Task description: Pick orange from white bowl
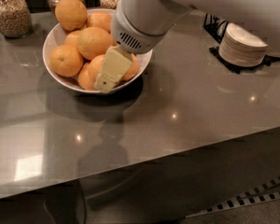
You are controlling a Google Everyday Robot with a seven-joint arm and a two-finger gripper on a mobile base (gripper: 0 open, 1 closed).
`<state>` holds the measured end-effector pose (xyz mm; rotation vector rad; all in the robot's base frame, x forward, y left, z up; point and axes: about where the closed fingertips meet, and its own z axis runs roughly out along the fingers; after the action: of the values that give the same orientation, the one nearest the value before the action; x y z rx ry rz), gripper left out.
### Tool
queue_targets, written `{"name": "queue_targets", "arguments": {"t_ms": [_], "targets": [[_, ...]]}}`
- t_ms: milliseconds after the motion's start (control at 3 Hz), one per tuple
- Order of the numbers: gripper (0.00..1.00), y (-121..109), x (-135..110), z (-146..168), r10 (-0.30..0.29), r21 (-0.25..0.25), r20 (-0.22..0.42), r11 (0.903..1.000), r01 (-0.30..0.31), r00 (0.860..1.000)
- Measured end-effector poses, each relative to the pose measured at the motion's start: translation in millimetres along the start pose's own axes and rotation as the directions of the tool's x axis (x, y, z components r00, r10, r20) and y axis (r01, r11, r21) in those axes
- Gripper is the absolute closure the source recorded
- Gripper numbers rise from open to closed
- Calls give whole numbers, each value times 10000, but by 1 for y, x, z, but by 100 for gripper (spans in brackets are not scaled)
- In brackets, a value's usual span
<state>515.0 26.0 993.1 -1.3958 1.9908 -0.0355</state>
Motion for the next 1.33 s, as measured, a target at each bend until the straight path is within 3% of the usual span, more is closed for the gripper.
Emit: {"name": "queue_targets", "arguments": {"t_ms": [333,667,1000,1333], "targets": [[0,0,-11,14,780,469,168,9958,-787,9968],[5,-1,-14,25,1516,609,420,9862,-1540,9875],[21,3,-11,35,2150,460,616,9749,-2179,9747],[22,10,-10,46,2653,138,700,9636,-2669,9616]]}}
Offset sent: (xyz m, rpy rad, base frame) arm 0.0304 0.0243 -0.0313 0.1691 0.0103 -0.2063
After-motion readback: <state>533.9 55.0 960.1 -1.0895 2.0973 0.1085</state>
